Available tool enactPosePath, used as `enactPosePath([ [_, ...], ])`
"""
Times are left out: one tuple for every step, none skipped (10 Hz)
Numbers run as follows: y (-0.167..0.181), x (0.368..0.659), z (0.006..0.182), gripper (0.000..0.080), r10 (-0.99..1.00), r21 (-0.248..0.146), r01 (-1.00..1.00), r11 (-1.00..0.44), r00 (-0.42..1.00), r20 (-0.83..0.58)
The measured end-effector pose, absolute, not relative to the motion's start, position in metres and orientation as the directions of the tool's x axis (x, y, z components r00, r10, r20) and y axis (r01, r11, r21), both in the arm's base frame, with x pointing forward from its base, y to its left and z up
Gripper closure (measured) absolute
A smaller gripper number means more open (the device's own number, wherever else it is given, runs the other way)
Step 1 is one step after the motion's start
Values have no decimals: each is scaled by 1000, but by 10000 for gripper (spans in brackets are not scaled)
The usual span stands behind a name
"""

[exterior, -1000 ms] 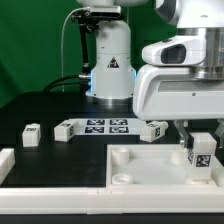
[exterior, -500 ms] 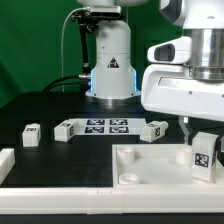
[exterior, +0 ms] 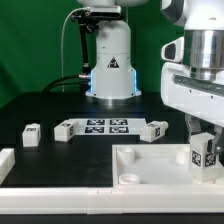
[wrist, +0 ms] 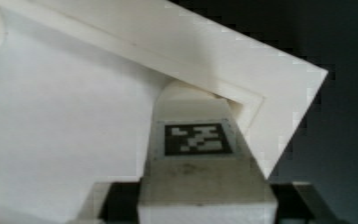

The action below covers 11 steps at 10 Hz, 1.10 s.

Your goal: Assemble one leg

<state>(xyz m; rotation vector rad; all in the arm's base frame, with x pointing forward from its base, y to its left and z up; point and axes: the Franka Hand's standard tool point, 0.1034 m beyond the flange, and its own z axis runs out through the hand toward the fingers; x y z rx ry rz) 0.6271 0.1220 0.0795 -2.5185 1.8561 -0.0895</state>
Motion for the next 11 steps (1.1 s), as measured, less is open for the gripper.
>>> enactPosePath([
  [122,627,80,506,-958,-44,-957,-287,285,39],
  [122,627,79,506,-941,-41,-940,-339,337,41],
  [122,627,79,325,-941,-42,-940,-338,337,41],
  [122,629,80,204,-930,-49,-929,-368,366,45],
  [119,630,80,204,-865,-48,-864,-501,499,57],
  [118,632,81,161,-788,-47,-787,-615,612,67],
  [116,633,81,161,-712,-43,-712,-701,697,77],
  [115,634,81,152,-603,-31,-602,-798,794,83],
  [116,634,81,152,-526,-25,-526,-850,847,85],
  [117,634,83,151,-452,-19,-452,-892,888,88],
  [120,633,84,151,-355,-12,-355,-935,931,89],
])
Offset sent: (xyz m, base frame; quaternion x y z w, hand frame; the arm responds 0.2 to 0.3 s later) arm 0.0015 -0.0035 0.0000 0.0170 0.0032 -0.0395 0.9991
